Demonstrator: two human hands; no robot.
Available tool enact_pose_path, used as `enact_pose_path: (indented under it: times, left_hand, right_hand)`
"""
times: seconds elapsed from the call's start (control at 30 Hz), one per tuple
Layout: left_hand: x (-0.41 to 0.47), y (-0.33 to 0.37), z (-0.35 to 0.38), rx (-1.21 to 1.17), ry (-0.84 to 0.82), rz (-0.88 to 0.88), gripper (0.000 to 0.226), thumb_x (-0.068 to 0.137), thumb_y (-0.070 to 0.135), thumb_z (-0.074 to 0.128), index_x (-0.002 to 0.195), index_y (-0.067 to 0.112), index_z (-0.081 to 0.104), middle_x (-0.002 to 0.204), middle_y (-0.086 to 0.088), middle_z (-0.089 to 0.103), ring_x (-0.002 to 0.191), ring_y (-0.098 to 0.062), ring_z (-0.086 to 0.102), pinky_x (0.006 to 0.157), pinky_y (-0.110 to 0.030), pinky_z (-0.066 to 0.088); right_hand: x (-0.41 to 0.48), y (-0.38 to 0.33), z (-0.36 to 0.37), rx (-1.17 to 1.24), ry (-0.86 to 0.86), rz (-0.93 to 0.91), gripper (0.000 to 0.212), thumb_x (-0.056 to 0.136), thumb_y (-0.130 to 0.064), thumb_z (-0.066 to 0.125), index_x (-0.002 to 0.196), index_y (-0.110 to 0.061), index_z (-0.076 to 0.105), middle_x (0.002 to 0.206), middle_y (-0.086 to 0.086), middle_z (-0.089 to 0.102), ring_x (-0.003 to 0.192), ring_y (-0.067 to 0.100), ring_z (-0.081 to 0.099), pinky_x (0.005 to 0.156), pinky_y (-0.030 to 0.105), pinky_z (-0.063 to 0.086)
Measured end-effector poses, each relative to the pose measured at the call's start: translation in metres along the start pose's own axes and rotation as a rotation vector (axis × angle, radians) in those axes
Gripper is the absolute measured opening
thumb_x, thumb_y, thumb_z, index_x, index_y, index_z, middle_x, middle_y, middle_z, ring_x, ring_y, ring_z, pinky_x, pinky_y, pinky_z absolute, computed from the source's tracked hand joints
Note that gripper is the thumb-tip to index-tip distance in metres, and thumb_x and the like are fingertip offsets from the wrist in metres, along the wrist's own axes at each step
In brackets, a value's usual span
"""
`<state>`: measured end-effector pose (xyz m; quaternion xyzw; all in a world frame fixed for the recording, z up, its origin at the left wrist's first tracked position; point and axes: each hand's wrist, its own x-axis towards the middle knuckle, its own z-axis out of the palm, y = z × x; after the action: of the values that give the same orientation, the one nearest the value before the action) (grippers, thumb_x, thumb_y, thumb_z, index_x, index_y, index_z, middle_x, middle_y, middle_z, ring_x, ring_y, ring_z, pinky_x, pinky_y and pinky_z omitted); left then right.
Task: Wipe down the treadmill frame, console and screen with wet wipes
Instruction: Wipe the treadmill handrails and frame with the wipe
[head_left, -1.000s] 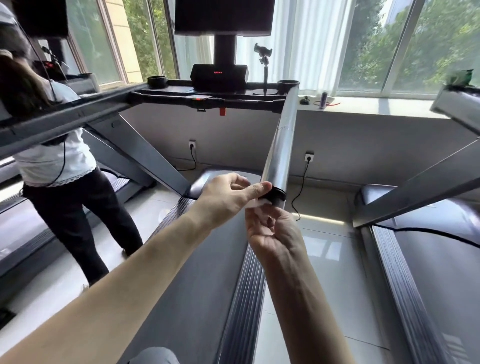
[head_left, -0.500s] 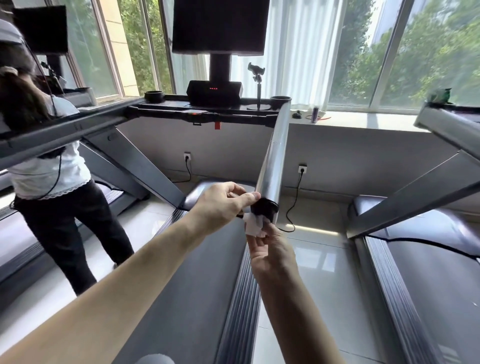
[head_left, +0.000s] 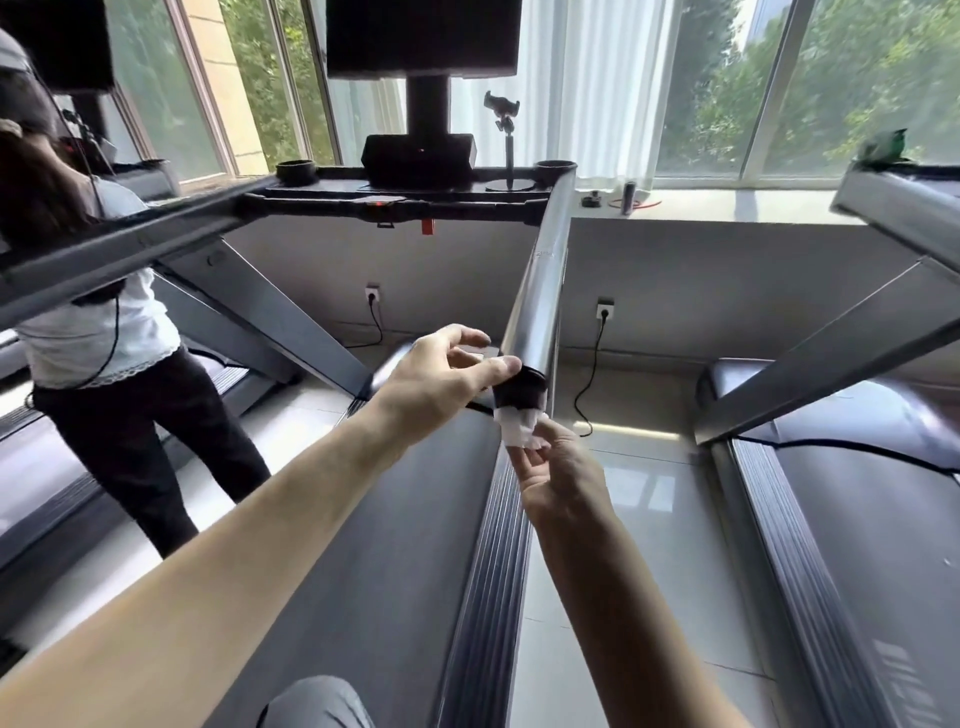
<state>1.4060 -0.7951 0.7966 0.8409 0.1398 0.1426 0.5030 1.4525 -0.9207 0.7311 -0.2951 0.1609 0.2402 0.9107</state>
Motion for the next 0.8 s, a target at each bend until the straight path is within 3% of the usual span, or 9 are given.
enact_pose_path:
  times: [0.1, 0.2, 0.33, 0.47, 0.53, 0.63, 0.73, 0.8]
  left_hand:
    - [-0.002, -0.002, 0.002, 0.018, 0.003, 0.029, 0.060, 0.076, 0.056, 0.081, 0.125, 0.028, 0.062, 0.105, 0.001, 0.074, 0.098, -0.010, 0.072, 0.089, -0.028, 0.055]
    - [-0.004, 0.000, 0.002, 0.067, 0.017, 0.041, 0.050, 0.084, 0.049, 0.080, 0.126, 0.027, 0.063, 0.105, 0.004, 0.074, 0.097, -0.007, 0.071, 0.087, -0.026, 0.053]
    - [-0.005, 0.001, 0.002, 0.082, 0.014, 0.045, 0.053, 0.075, 0.057, 0.081, 0.118, 0.028, 0.071, 0.103, 0.008, 0.077, 0.098, -0.005, 0.072, 0.099, -0.035, 0.055]
    - [-0.011, 0.005, -0.001, 0.194, 0.018, 0.089, 0.056, 0.071, 0.059, 0.077, 0.119, 0.029, 0.074, 0.103, 0.018, 0.077, 0.098, 0.004, 0.070, 0.101, -0.036, 0.054]
    - [-0.014, 0.009, -0.002, 0.257, 0.032, 0.095, 0.054, 0.074, 0.056, 0.077, 0.121, 0.029, 0.074, 0.100, 0.017, 0.077, 0.095, 0.003, 0.070, 0.097, -0.036, 0.056]
    - [-0.018, 0.018, -0.001, 0.366, 0.035, 0.102, 0.051, 0.075, 0.061, 0.073, 0.117, 0.032, 0.074, 0.094, 0.018, 0.076, 0.089, 0.000, 0.069, 0.090, -0.037, 0.059]
    - [-0.021, 0.026, 0.001, 0.457, 0.037, 0.138, 0.033, 0.080, 0.057, 0.071, 0.105, 0.037, 0.076, 0.088, 0.020, 0.074, 0.086, -0.001, 0.068, 0.087, -0.037, 0.058]
    - [-0.022, 0.029, 0.001, 0.505, 0.030, 0.173, 0.021, 0.084, 0.052, 0.072, 0.103, 0.043, 0.075, 0.087, 0.022, 0.074, 0.087, 0.002, 0.068, 0.089, -0.035, 0.056]
  right_hand:
    - [-0.003, -0.007, 0.002, -0.032, -0.086, -0.059, 0.013, 0.087, 0.013, 0.062, 0.094, 0.004, 0.069, 0.085, 0.015, 0.071, 0.070, 0.022, 0.071, 0.055, 0.027, 0.060]
    - [0.008, -0.005, -0.007, -0.087, -0.035, -0.070, 0.011, 0.086, 0.013, 0.064, 0.088, 0.003, 0.067, 0.079, 0.015, 0.071, 0.058, 0.018, 0.071, 0.048, 0.025, 0.056]
    - [0.015, -0.005, -0.016, -0.259, -0.027, -0.121, 0.014, 0.085, 0.010, 0.070, 0.095, 0.002, 0.065, 0.085, 0.019, 0.065, 0.070, 0.027, 0.063, 0.049, 0.026, 0.056]
    - [-0.007, -0.026, -0.021, -0.439, -0.203, -0.438, 0.011, 0.077, 0.000, 0.073, 0.082, -0.008, 0.068, 0.070, 0.007, 0.068, 0.058, 0.015, 0.062, 0.053, 0.025, 0.053]
    - [-0.012, -0.041, -0.024, -0.526, -0.204, -0.639, 0.010, 0.079, -0.004, 0.076, 0.081, -0.010, 0.070, 0.070, 0.004, 0.070, 0.060, 0.013, 0.061, 0.055, 0.026, 0.050]
    - [-0.005, -0.059, -0.020, -0.598, -0.163, -0.854, 0.020, 0.087, 0.005, 0.074, 0.081, -0.013, 0.071, 0.069, -0.007, 0.070, 0.063, 0.006, 0.062, 0.062, 0.022, 0.049]
    - [-0.013, -0.055, -0.010, -0.777, -0.304, -1.002, 0.029, 0.088, 0.012, 0.066, 0.094, -0.014, 0.075, 0.093, -0.006, 0.077, 0.085, 0.003, 0.072, 0.074, 0.019, 0.053]
    - [-0.015, -0.047, -0.015, -1.035, -0.400, -1.167, 0.026, 0.089, 0.003, 0.065, 0.107, -0.012, 0.077, 0.114, -0.001, 0.073, 0.101, 0.007, 0.070, 0.082, 0.019, 0.055]
